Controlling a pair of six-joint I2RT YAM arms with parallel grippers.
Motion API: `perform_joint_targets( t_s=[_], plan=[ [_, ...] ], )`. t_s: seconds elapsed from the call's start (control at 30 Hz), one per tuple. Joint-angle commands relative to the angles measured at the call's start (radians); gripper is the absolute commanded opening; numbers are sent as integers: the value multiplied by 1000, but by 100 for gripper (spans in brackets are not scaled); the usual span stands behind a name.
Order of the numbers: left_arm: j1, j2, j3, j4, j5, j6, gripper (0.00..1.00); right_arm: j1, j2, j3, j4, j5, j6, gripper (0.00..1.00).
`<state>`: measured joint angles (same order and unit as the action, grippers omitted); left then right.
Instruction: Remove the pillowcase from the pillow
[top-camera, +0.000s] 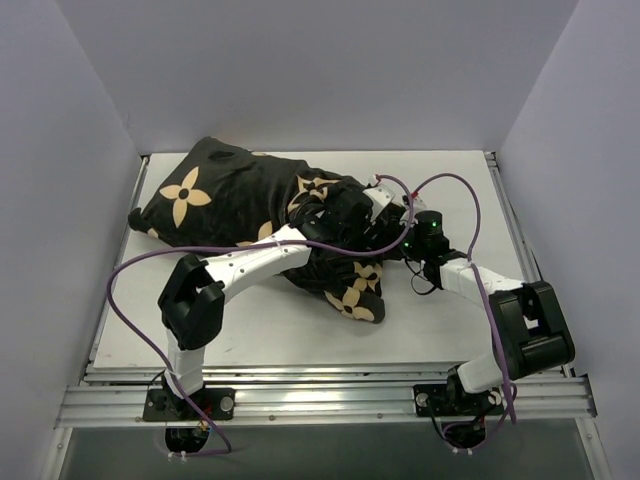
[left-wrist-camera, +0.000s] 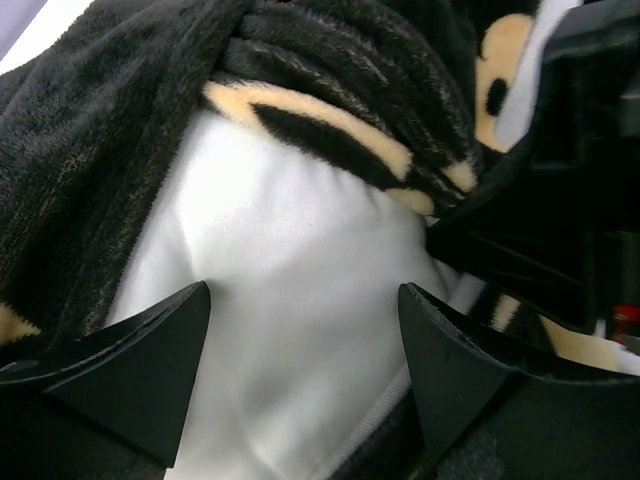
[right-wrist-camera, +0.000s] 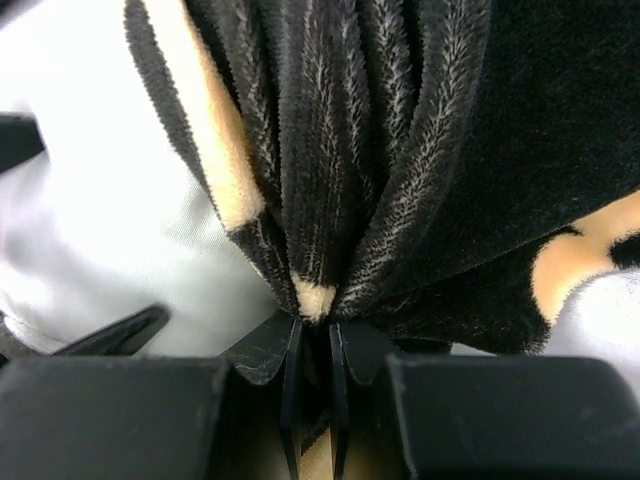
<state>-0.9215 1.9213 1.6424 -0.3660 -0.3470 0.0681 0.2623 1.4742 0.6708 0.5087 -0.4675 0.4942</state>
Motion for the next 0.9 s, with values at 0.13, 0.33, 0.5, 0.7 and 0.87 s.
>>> perform_joint_targets(
  t_s=[0.13,0.33,0.5,0.7,0.87],
  plan=[
    [33,67,48,-27,-32,36,88,21,-58,36,16,-2,-19,0],
    [53,90,19,-4,-21,-8,58,57,-71,46,-16,21,-37,0],
    [81,53,-24,6,-3,-40,2,55,-84,59,-61,82,-45,0],
    [104,-134,-182,18,12,-56,2,2,-112,108,-162,162,-52,0],
    [125,-301,-367,9,43,-109,2,-64,-163,153,-266,220,-63,0]
  ],
)
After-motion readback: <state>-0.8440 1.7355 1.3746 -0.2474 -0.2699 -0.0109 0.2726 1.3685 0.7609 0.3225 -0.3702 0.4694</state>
